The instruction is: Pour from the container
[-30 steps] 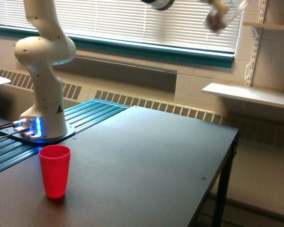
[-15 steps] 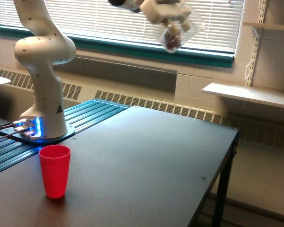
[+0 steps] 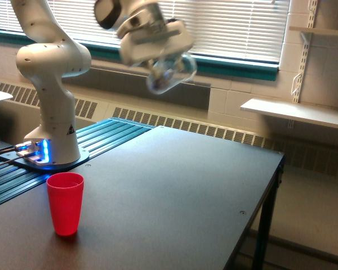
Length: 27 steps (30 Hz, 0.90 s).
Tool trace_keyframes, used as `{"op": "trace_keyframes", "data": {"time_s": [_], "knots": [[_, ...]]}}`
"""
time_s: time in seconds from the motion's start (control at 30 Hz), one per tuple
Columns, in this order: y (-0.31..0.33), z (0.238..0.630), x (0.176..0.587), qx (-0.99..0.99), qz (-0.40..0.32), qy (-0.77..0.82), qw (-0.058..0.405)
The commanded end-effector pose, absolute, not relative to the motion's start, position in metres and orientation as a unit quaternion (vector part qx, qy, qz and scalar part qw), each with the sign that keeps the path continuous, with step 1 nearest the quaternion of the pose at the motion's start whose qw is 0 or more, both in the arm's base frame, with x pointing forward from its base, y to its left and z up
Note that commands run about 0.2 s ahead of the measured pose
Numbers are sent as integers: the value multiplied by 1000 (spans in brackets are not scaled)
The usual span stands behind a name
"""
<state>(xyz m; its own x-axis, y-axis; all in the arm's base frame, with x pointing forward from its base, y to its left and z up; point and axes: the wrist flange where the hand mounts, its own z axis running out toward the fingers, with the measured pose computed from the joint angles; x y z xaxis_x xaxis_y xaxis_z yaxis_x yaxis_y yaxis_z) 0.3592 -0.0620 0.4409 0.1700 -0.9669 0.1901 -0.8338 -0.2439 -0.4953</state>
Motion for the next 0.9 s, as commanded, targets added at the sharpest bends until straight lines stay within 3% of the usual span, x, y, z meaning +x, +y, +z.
{"op": "trace_keyframes", "data": {"time_s": [0.03,0.33,0.57,0.9], "knots": [[-80,409,320,-704,-204,667,132],[-99,407,293,-646,-184,726,144],[-124,418,283,-556,-177,785,206],[-161,400,263,-464,-123,851,212]]}}
